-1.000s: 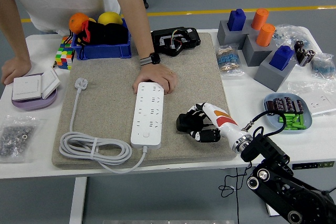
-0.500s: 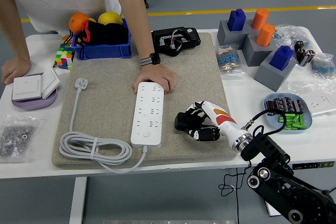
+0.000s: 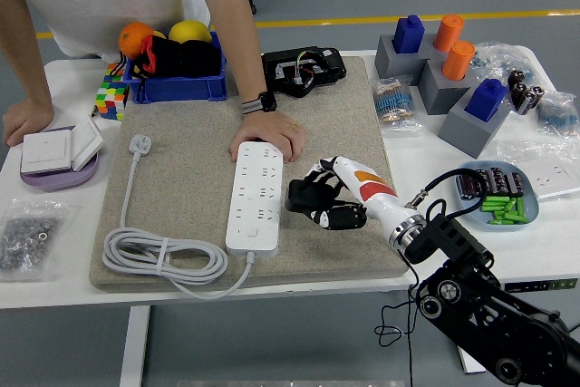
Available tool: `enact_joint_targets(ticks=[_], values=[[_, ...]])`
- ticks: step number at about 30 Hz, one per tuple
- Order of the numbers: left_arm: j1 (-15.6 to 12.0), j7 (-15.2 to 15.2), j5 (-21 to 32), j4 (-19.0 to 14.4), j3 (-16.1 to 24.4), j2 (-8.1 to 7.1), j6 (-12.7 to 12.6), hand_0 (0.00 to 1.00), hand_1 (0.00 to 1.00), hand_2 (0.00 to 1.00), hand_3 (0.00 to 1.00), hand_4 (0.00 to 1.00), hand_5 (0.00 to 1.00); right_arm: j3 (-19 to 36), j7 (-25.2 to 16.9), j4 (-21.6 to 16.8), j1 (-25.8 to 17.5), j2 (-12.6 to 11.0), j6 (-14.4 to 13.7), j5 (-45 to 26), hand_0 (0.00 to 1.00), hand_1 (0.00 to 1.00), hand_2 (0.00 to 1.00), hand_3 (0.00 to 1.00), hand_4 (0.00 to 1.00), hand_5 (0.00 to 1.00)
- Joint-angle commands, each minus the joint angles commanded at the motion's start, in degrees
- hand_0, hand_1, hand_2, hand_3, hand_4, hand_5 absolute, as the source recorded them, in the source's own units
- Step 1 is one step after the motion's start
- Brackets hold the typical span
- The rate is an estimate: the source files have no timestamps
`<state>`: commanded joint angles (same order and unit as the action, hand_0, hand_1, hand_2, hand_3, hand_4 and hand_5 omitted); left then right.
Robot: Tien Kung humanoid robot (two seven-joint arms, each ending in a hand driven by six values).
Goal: Press the white button,pick up the black plug,place it near the board,insert it into the board
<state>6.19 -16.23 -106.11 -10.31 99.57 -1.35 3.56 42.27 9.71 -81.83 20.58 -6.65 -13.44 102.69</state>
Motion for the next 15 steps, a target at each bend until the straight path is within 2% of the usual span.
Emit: enact_joint_targets(ticks=[7,15], values=[[0.02,-0.04,0.32,0.00,-0.08,-0.15,-0.02,0.624,0.630,0.636,0.696,0.556,0.394,-2.98,2.26,-0.70,3.45,1.61,0.36,0.48,0.398,0.390,0.427,0.511,0.807,0.002],[-0.05,-0.09,0.64,0.00,-0.38,-0.34,0.00,0.624,0.630,0.636,0.696,0.557,0.394,-6.97,3.54,2.05,6.54,3.39,0.01,0.21,0.403,0.393,0.430,0.512,0.799,0.002]])
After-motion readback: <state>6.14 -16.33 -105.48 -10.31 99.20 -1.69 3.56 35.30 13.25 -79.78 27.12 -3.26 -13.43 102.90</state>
